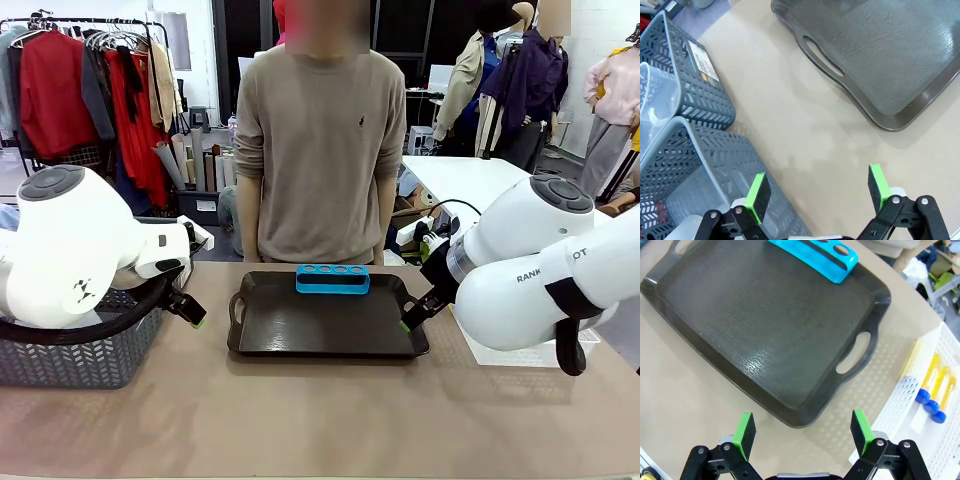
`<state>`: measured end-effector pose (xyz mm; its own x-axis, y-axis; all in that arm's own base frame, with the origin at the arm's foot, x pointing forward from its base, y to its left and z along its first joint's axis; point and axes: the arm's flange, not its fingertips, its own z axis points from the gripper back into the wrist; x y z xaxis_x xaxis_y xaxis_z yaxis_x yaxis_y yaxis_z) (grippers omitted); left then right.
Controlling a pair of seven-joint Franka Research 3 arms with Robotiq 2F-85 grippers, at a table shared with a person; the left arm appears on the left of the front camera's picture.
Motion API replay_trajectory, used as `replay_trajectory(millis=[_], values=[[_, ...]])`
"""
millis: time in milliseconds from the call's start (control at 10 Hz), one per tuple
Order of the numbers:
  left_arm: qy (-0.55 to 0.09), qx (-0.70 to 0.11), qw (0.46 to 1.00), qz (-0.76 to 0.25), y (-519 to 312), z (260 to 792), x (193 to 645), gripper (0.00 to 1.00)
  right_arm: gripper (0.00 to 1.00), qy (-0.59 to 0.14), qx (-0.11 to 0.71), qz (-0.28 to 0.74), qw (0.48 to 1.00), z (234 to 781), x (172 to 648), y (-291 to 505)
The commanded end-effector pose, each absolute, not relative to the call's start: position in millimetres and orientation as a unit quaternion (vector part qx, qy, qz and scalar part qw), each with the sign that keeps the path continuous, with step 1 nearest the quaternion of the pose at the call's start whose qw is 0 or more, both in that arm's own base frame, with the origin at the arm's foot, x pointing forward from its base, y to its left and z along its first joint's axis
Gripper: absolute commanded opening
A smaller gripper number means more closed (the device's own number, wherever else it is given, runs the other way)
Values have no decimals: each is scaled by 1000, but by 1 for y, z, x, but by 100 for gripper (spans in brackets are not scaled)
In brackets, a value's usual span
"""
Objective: Prepare the laboratory tools.
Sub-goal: Pick up one Large Measuring Cup and place it on the Handle tray.
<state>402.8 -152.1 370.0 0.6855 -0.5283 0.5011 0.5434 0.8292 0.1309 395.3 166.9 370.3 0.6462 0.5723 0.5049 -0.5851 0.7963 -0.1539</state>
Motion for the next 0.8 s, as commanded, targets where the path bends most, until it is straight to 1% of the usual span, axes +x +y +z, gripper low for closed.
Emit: replay_trajectory(millis=[0,100,200,300,500,700], values=[[-268,-14,918,-292,-152,370,403,100,100,-275,41,314,908,376,392,172],[-257,-18,920,-294,-154,383,402,100,100,-269,63,334,901,383,387,179],[-256,-44,918,-301,-157,398,397,100,100,-251,96,343,900,390,382,185],[-261,-48,917,-297,-159,409,396,100,100,-239,119,351,898,398,379,190],[-259,-140,900,-322,-156,439,390,100,100,-240,142,361,890,420,371,195],[-248,-182,886,-348,-143,465,392,100,100,-243,185,361,881,454,369,188]])
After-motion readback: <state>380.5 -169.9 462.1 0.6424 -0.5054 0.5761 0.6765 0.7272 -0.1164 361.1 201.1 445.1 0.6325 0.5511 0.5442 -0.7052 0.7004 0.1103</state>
